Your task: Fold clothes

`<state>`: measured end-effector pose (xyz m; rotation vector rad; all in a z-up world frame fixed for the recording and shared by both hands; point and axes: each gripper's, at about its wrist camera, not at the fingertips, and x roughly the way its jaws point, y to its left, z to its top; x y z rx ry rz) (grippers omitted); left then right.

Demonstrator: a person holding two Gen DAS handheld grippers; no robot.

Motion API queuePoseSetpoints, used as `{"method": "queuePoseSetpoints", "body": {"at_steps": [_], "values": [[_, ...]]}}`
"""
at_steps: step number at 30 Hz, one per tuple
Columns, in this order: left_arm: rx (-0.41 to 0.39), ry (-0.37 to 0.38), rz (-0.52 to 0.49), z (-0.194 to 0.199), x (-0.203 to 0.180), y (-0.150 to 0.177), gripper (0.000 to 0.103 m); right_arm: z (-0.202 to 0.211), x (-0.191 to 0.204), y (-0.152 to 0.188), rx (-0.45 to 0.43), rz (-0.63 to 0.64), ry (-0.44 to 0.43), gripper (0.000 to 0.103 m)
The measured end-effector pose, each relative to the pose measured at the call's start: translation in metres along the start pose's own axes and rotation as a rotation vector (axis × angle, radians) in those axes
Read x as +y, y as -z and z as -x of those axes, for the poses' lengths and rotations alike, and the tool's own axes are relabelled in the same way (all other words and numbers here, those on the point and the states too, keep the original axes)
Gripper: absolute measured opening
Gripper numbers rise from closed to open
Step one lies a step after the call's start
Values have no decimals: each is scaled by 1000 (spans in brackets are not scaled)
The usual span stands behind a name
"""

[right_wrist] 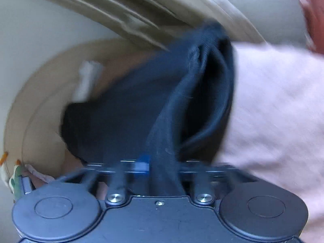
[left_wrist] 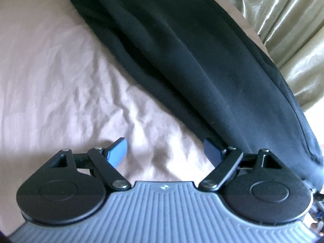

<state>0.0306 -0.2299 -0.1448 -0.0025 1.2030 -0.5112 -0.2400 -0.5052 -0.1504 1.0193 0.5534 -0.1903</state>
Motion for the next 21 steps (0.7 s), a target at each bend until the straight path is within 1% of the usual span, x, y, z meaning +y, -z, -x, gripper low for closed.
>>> {"method": "queuePoseSetpoints", "body": {"at_steps": [3,4,5,6,7,8,9,10,12,14,15,16,17,19,21], "values": [[-12,12,-3,3,1,3,83,22,41,7,-94,280,22,15],[-10,24,1,2,0,4,83,23,47,8,-78,331,62,15],[-7,33,7,0,1,4,83,22,45,6,-57,333,92,18],[-2,38,17,-1,2,5,83,19,37,2,-28,308,113,27],[2,44,26,-3,3,6,83,13,24,-5,11,254,130,34],[5,48,35,-4,4,5,83,6,11,-11,51,196,145,47],[2,49,41,-4,4,3,83,-2,-3,-17,91,119,142,51],[-6,48,45,-2,5,2,83,-9,-17,-19,106,51,104,51],[-21,47,54,0,5,0,83,-18,-37,-21,85,-52,7,51],[-36,45,63,3,5,-2,83,-28,-32,-24,71,-98,-3,52],[-44,43,71,5,7,-3,83,-33,-22,-26,57,-79,3,37],[-52,40,84,8,10,-4,83,-36,-7,-28,39,-27,38,26],[-59,36,97,12,13,-5,83,-37,9,-31,17,26,69,18],[-78,27,119,22,20,-7,83,-30,49,-33,-51,133,91,17],[-103,7,142,35,32,-8,83,-9,90,-37,-99,190,35,16]]}}
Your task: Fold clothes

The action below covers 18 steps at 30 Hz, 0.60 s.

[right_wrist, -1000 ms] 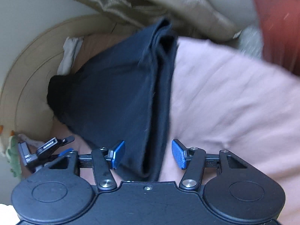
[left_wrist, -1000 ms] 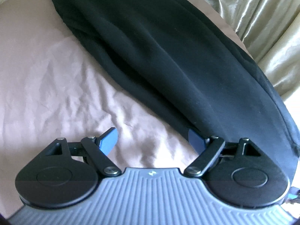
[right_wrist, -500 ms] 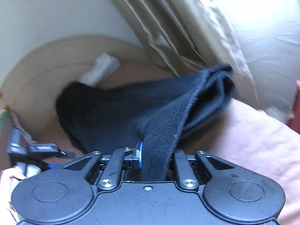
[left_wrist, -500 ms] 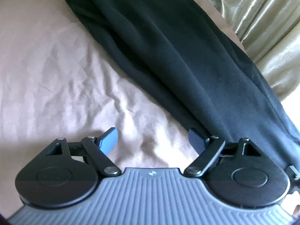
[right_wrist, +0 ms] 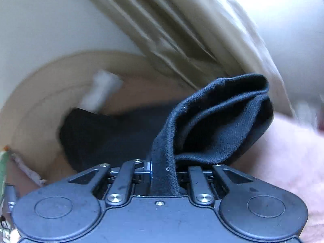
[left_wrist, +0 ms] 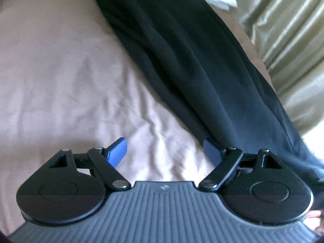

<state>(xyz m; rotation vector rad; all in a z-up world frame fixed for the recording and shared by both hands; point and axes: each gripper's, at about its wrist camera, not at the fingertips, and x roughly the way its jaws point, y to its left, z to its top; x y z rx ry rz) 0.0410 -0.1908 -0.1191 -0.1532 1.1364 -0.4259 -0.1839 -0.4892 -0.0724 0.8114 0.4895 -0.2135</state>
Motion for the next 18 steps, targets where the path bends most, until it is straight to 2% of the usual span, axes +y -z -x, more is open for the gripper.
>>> {"method": "queuePoseSetpoints", "body": {"at_steps": [4,7,8,10,12,13,15,18], "values": [[-64,-65,33,19,27,-6,83,58,70,-46,-73,22,-253,15],[-86,-152,48,42,47,-9,81,118,113,-69,-192,70,-396,13],[-114,-157,52,53,52,-8,81,141,110,-65,-228,42,-426,12],[-169,-152,57,74,61,-7,81,178,80,-36,-257,-21,-359,12],[-185,-146,61,84,63,-6,81,211,51,-5,-280,-70,-272,11],[-181,-144,65,83,61,-6,81,211,34,11,-259,-46,-155,11],[-161,-141,74,74,51,-6,81,212,-20,47,-198,-116,-2,10],[-123,-131,68,65,39,-1,81,209,-91,94,-134,-112,320,10]]}}
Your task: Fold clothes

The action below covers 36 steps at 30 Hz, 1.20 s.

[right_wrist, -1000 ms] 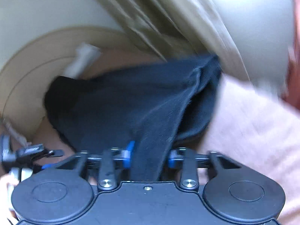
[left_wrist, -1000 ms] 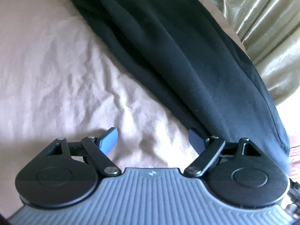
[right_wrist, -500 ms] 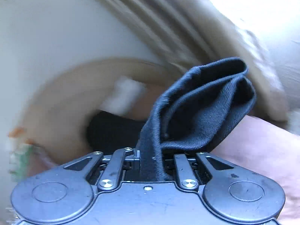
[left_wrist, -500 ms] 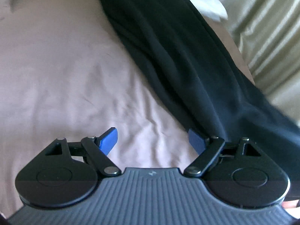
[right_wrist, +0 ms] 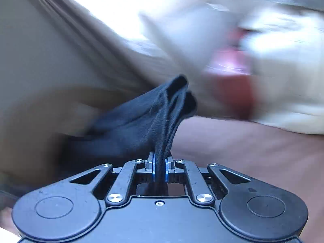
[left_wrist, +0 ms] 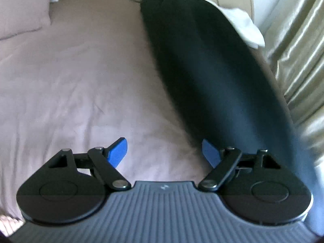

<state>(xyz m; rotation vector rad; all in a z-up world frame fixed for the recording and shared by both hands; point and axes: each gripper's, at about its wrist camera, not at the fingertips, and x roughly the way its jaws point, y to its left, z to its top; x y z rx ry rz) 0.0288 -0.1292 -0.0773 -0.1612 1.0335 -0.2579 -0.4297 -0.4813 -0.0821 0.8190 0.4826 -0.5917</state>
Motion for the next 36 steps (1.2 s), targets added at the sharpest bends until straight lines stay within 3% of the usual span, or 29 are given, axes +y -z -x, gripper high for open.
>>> {"method": "queuePoseSetpoints", "body": {"at_steps": [5,8,10,12,14,16,20,23,25,28,31,34,36], "values": [[13,13,-13,2,-17,-2,81,-17,-42,15,97,-41,26,10],[-4,10,-18,10,-21,-6,82,-6,-21,2,81,158,174,11],[-29,-5,-14,16,-18,-17,82,6,-15,-9,32,303,376,18],[-44,-16,-4,21,-12,-27,82,19,-6,-24,-14,401,437,22],[-46,-13,1,23,-6,-37,82,30,14,-44,-33,414,328,22],[-48,-9,7,26,0,-48,82,22,46,-59,-8,432,142,24],[-80,-4,-6,27,12,-77,82,-23,144,-76,12,570,-181,31],[-118,-7,-46,25,14,-99,82,-77,222,-94,130,592,-425,41],[-143,12,-97,31,15,-108,82,-118,276,-108,285,571,-532,42],[-176,39,-226,41,13,-116,82,-157,358,-109,388,741,-530,42],[-195,28,-330,45,12,-125,82,-177,426,-93,371,1003,-483,53],[-177,25,-338,36,16,-141,82,-198,476,-70,348,1200,-456,54],[-163,21,-299,26,19,-155,82,-220,505,-57,319,1329,-377,58]]}}
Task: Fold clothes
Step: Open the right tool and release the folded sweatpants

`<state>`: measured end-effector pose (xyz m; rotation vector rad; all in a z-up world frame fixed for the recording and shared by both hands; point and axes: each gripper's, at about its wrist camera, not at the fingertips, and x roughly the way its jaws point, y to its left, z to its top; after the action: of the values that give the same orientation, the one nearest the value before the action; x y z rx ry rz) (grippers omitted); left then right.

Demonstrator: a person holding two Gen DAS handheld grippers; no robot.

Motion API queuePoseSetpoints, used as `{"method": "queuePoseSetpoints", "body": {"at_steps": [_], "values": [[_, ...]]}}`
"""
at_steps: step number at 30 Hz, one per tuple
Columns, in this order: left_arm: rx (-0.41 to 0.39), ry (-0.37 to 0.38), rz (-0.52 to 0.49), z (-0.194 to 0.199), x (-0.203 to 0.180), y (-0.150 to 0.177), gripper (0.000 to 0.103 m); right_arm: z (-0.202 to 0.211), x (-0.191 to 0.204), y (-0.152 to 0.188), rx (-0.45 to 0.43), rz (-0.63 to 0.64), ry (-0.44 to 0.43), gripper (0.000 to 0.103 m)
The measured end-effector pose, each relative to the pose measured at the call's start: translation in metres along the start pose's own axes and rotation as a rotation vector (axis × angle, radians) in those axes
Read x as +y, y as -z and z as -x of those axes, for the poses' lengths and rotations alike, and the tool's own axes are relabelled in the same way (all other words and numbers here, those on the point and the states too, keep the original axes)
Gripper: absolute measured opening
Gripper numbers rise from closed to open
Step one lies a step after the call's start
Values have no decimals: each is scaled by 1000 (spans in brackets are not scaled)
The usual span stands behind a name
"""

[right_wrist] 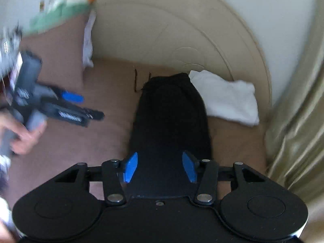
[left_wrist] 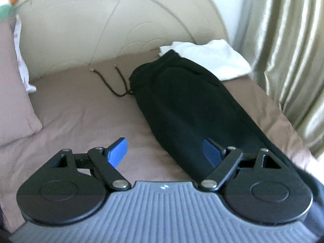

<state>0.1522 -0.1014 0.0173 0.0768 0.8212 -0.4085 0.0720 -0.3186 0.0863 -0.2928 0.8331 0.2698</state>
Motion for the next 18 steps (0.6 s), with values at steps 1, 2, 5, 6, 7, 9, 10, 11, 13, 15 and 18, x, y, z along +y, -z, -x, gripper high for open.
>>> {"method": "queuePoseSetpoints", "body": {"at_steps": [1,2,5,6,7,9,10,11,13,15,18], "values": [[7,3,30,-8,3,-5,82,-12,5,-18,19,27,59,59],[16,16,47,-15,6,-9,82,-24,7,-33,36,48,109,59],[49,23,53,-37,9,-16,82,-65,-7,-61,58,25,101,59],[57,19,47,-45,10,-17,82,-78,-12,-70,59,16,86,61],[61,18,42,-52,11,-19,82,-92,-16,-77,59,11,67,63],[53,27,40,-66,13,-24,82,-127,-17,-81,56,31,8,66],[45,30,42,-74,15,-26,82,-143,-17,-83,54,44,-15,66],[33,30,47,-81,16,-28,82,-149,-12,-85,50,68,-15,66],[16,10,32,-96,20,-31,82,-170,-8,-90,30,72,16,66],[7,-17,3,-113,25,-32,82,-192,1,-95,17,19,24,66],[9,-19,-44,-141,34,-33,82,-225,-10,-98,12,-32,27,66]]}}
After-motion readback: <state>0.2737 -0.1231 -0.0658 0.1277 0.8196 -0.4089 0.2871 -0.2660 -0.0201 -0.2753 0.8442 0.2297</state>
